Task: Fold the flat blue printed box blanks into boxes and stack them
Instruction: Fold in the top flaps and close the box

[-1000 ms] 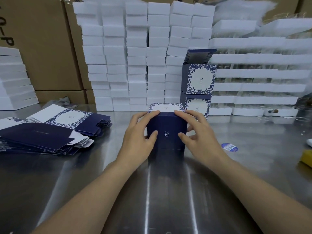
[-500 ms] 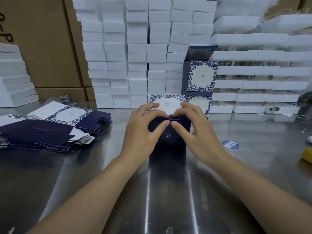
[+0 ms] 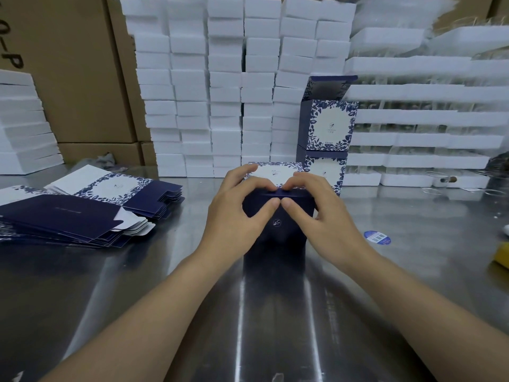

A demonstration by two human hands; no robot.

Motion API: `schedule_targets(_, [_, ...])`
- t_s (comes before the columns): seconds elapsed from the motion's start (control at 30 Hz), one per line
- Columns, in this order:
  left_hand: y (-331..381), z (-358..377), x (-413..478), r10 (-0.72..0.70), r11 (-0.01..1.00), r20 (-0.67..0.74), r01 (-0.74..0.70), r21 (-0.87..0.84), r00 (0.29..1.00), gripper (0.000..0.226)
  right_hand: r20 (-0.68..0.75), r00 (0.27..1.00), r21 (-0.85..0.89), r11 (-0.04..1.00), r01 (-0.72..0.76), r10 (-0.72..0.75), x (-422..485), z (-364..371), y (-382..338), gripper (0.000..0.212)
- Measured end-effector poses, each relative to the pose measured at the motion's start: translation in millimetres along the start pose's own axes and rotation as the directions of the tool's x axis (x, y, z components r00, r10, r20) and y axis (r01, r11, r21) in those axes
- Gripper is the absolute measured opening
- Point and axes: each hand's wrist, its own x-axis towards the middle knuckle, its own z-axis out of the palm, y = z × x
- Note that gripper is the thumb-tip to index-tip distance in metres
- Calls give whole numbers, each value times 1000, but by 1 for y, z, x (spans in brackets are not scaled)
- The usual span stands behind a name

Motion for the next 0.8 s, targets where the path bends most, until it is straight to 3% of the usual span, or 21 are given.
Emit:
schedule_targets(0.3, [0,-4,3,-66,990,37,70,-122,997,24,86,994,87,993,-81,73,1,-2,-2,8])
schedule_targets(0.8, [0,-12,8,-145,971,39,150,-187,989,10,16,991,175,975,-135,134,3,-7,3,8])
